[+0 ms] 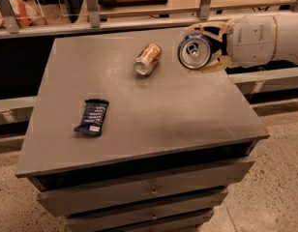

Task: Pick pepsi can

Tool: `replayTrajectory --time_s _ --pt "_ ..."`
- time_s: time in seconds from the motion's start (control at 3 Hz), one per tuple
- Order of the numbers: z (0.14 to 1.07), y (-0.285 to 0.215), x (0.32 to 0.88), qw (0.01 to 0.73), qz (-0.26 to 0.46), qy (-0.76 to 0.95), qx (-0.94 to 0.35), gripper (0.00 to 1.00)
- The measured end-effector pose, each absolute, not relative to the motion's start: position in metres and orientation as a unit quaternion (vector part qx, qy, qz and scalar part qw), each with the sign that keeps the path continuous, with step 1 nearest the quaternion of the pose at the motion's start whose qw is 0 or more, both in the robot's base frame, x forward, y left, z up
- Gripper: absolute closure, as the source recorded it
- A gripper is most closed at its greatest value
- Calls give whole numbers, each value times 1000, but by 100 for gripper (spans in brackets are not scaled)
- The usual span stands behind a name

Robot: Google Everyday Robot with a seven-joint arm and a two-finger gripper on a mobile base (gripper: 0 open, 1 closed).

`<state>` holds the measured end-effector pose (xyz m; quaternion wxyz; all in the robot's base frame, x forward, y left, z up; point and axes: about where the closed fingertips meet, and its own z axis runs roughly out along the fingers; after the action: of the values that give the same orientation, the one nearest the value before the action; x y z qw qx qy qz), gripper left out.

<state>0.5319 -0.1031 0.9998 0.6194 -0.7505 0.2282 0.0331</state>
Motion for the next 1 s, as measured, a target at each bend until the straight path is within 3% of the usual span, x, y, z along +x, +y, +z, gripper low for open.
replayTrajectory --time_s 0.33,1.0 --pt "1004 -98 522 614 -52 162 -770 100" --pt "1016 -88 522 670 -114 -8 -733 100"
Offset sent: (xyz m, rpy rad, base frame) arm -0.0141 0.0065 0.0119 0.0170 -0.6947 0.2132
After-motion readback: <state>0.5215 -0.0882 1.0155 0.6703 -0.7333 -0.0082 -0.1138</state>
